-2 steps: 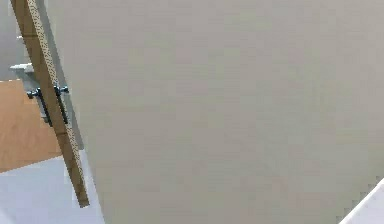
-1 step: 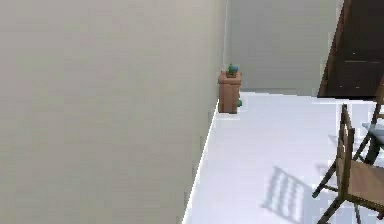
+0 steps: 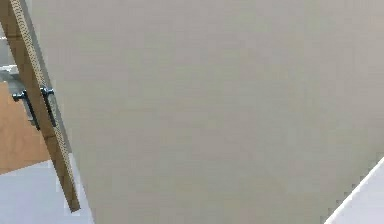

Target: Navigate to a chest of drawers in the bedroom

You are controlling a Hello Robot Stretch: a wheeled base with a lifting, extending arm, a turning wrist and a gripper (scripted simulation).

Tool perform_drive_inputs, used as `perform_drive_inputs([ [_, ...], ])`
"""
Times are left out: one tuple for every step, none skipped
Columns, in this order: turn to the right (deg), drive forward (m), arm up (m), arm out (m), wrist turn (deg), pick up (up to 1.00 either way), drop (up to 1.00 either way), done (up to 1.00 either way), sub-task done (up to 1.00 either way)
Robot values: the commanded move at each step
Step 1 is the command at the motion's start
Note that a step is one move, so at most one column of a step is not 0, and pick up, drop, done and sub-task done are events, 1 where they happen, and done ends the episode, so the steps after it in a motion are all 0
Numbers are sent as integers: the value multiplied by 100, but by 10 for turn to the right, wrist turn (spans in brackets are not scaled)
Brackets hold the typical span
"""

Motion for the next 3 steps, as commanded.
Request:
perform_drive_inputs([
  [450,0,0,0,0,0,0,0,0],
  [450,0,0,0,0,0,0,0,0],
  [-210,0,0,0,0,0,0,0,0],
])
